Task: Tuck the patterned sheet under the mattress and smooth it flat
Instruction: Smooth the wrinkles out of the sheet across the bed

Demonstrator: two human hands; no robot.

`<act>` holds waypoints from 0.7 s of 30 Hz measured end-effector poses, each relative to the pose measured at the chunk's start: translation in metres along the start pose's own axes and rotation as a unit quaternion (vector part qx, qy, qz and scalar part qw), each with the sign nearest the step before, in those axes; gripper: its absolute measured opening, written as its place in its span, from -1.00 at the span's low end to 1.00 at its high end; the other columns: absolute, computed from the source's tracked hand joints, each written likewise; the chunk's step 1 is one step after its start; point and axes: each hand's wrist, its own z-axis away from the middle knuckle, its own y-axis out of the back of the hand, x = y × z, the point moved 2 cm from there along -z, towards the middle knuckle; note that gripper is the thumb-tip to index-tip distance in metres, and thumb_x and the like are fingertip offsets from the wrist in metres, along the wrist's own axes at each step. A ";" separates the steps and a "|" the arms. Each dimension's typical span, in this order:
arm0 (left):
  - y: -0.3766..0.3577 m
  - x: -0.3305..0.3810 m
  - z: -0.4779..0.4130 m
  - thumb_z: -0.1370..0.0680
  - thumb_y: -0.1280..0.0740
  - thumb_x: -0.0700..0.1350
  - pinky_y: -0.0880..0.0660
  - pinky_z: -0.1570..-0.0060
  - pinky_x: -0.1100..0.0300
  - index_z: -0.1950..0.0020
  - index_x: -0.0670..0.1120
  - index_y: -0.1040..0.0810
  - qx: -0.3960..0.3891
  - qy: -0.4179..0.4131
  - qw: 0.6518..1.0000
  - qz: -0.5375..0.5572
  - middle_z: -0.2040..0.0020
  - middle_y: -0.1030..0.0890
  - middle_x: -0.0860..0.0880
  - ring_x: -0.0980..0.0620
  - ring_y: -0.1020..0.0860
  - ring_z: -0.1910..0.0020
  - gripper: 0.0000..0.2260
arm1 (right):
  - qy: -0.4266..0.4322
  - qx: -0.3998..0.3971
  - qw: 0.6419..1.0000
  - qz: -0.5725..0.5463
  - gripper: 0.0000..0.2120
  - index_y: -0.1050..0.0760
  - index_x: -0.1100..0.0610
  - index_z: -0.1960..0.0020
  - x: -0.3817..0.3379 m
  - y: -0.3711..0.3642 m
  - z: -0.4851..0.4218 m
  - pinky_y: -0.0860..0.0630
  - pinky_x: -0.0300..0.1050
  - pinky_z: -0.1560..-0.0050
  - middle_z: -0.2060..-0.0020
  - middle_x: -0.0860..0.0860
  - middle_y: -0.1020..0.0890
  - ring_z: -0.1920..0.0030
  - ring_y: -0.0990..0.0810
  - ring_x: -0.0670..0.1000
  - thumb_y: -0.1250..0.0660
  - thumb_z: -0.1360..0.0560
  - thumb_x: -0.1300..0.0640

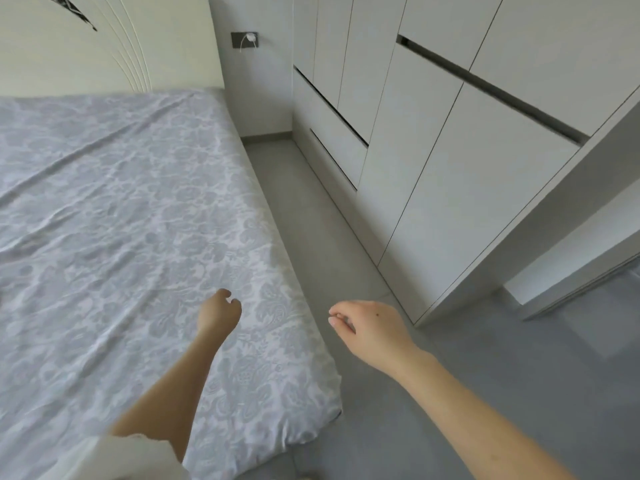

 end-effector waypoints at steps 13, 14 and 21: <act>-0.068 0.205 -0.084 -0.61 -0.19 -0.10 -0.35 0.08 0.19 -0.21 -0.13 -0.55 0.138 0.018 0.983 0.122 -0.15 -0.59 -0.06 0.07 -0.47 0.02 -0.75 | 0.145 -0.097 0.982 0.071 -0.74 -0.57 0.02 -0.07 0.211 0.067 -0.220 -0.40 -0.14 0.14 0.09 -0.06 -0.66 0.03 -0.58 0.03 -0.13 -0.60 0.00; -0.065 0.206 -0.086 -0.60 -0.19 -0.10 -0.37 0.10 0.18 -0.20 -0.12 -0.55 0.150 0.040 0.980 0.125 -0.15 -0.60 -0.06 0.07 -0.47 0.03 -0.75 | 0.166 -0.105 0.978 0.069 -0.74 -0.57 0.02 -0.07 0.211 0.071 -0.238 -0.38 -0.15 0.17 0.10 -0.07 -0.66 0.03 -0.58 0.03 -0.13 -0.60 0.00; -0.007 0.161 -0.118 -0.60 -0.19 -0.08 -0.42 0.10 0.13 -0.22 -0.13 -0.54 0.275 0.188 0.932 0.143 -0.15 -0.60 -0.07 -0.05 -0.54 -0.04 -0.73 | 0.327 -0.163 0.929 0.060 -0.69 -0.58 0.11 0.00 0.130 0.059 -0.387 -0.50 -0.04 0.10 0.14 0.03 -0.65 0.10 -0.58 0.09 -0.10 -0.60 0.01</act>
